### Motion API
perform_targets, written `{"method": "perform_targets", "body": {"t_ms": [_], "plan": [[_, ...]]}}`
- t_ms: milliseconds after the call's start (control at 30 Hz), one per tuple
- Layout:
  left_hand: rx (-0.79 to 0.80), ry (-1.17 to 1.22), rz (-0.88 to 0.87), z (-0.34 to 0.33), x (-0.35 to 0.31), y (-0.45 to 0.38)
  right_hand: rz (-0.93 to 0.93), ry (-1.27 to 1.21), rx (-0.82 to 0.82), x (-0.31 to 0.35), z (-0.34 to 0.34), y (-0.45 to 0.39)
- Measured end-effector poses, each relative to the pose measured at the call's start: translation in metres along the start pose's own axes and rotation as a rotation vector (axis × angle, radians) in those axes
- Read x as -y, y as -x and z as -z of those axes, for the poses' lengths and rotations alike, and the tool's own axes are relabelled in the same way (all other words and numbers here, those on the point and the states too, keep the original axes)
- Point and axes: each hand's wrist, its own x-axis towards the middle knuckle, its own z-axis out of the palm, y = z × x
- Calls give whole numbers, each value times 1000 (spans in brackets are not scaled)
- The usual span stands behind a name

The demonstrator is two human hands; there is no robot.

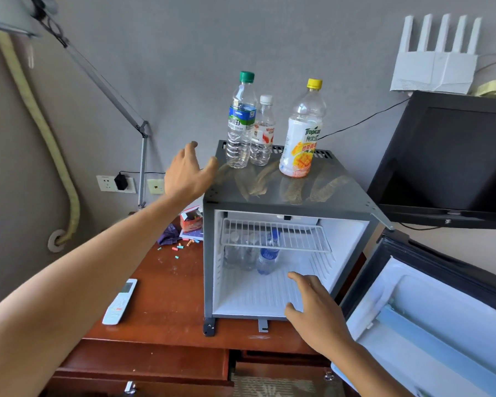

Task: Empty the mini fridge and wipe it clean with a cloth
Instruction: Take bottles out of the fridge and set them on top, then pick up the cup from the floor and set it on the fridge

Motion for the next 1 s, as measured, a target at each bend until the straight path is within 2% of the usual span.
{"method": "perform_targets", "body": {"t_ms": [200, 367, 567, 767, 867, 1000], "plan": [[-243, -187, -181, 41, 44, 92, 170, 10, -38, 22, -19, -13], [-309, -339, -211, 59, 63, 198, 330, 51, -53, 42, -42, -17], [-160, -518, -117, 44, 62, 325, 501, 84, -52, 52, -63, 9], [44, -602, 152, 17, 54, 456, 609, 136, 68, 24, -100, 64], [166, -629, 227, -7, 57, 512, 591, 130, 129, 2, -126, 96], [243, -632, 292, -44, 70, 560, 552, 138, 255, -29, -168, 131]]}}
